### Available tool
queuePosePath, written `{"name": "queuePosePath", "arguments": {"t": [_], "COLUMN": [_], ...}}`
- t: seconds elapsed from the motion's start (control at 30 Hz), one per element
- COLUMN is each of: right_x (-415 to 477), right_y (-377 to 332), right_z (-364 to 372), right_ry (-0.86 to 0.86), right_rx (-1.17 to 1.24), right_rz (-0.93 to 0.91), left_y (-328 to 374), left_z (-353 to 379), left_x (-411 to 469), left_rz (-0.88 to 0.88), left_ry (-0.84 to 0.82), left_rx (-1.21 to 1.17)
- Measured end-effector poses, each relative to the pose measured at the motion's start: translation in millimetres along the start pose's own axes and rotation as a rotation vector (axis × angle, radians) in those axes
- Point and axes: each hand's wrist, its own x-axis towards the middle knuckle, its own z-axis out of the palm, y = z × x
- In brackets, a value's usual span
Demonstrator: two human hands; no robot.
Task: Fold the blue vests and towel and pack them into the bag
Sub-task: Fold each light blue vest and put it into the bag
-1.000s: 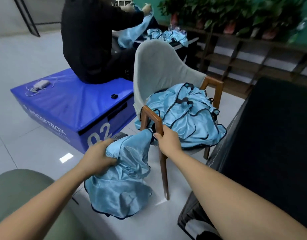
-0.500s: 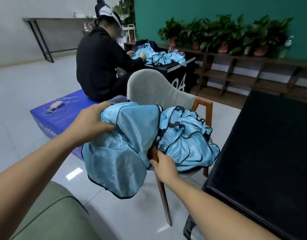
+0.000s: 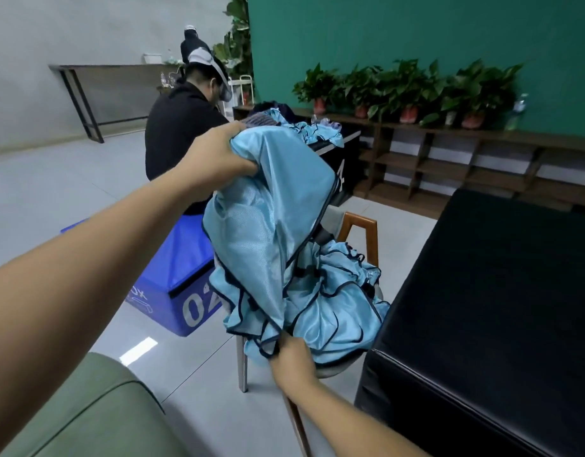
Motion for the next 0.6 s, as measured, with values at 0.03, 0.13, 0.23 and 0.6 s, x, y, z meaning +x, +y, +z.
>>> {"name": "queuePosePath", "arguments": {"t": [0.03,0.13,0.23,0.6], "right_x": [-2.5,-12.4,-20.4,-28.6], "right_y": [0.6,0.6,1.0,11.0], "right_z": [1.4,0.9,-2.3,-6.1], "right_ry": [-0.018,-0.031,-0.020,-0.043], "right_rx": [-0.026,-0.040,0.012,0.093], "right_rz": [0.012,0.006,-0.008,-0.052], "left_y": [6.7,22.9,27.4,-46.6], "left_z": [0.8,8.3,30.2,164.7], "left_x": [8.3,29.8,39.6,-2.7], "left_rz": [0.002,-0.016,-0.019,-0.153], "left_ry": [0.011,0.047,0.055,-0.196], "left_rx": [-0.008,-0.047,-0.034,0.091]}}
